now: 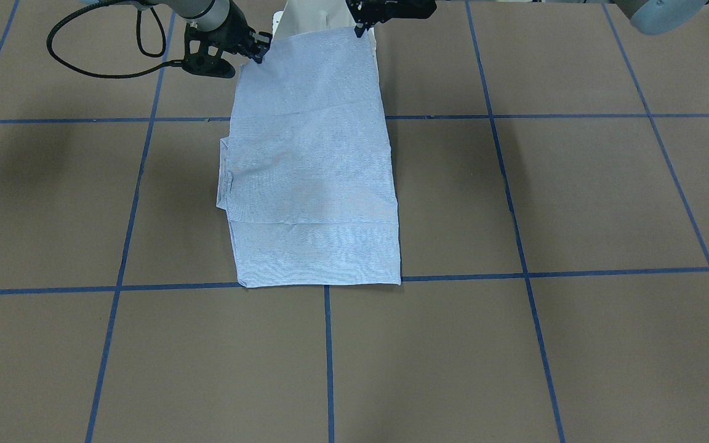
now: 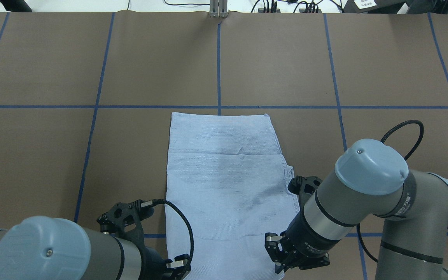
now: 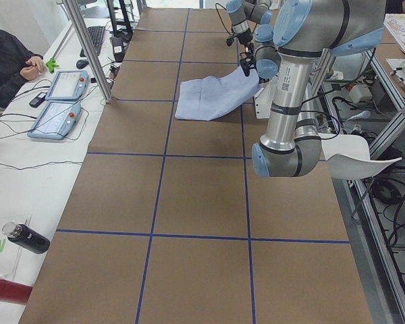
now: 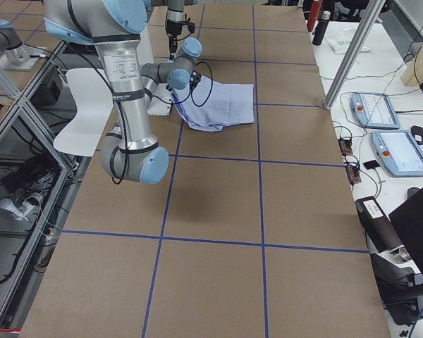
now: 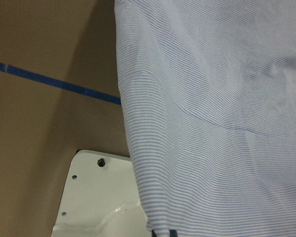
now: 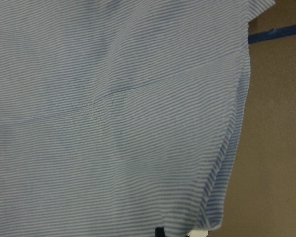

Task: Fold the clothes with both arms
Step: 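Lift the near edge with both grippers and fold it away from the robot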

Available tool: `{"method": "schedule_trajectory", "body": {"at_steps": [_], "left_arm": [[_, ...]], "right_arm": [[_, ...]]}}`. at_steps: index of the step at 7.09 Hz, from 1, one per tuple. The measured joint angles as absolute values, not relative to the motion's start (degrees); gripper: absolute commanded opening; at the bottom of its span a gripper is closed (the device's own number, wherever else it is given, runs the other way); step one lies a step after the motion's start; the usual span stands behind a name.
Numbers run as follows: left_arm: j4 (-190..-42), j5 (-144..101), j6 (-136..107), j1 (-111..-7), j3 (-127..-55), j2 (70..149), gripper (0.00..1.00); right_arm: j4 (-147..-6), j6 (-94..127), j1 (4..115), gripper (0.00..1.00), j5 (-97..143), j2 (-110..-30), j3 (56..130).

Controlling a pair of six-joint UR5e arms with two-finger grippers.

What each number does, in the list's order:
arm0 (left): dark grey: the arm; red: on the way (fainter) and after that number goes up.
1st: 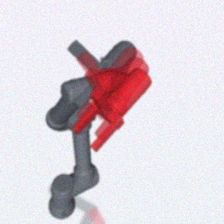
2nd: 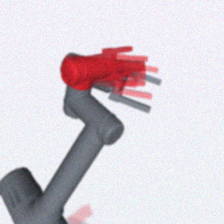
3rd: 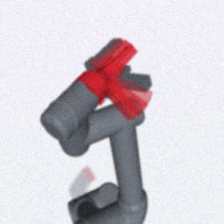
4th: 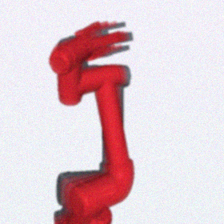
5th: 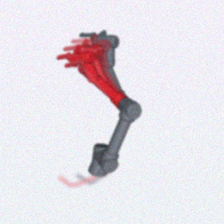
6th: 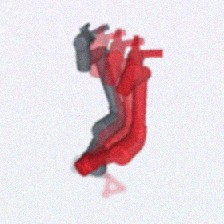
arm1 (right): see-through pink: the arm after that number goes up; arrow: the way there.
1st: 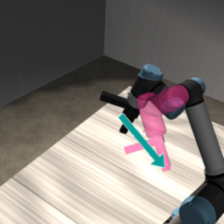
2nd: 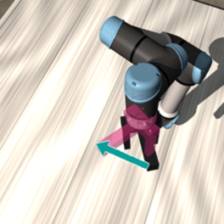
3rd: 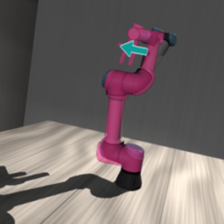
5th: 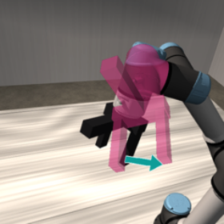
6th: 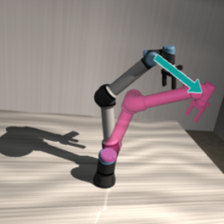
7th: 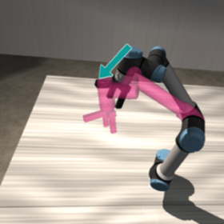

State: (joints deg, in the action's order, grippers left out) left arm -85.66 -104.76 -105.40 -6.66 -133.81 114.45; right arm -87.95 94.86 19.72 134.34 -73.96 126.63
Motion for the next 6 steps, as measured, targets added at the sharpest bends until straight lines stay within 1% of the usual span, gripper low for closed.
{"method": "schedule_trajectory", "body": {"at_steps": [2, 4, 6], "left_arm": [[-85.47, -105.55, -105.98, -6.84, -134.47, 114.74, 0.0], [-85.5, -107.09, -103.74, -12.82, -133.93, 115.08, 0.0], [-85.88, -110.14, -99.0, -19.72, -130.71, 116.69, 0.0]], "right_arm": [[-87.88, 94.73, 20.21, 0.0, 134.78, -74.21, 126.36], [-87.69, 94.02, 23.97, 0.0, 134.9, -73.66, 124.4], [-87.51, 92.28, 29.66, 0.0, 135.1, -72.06, 122.38]]}}
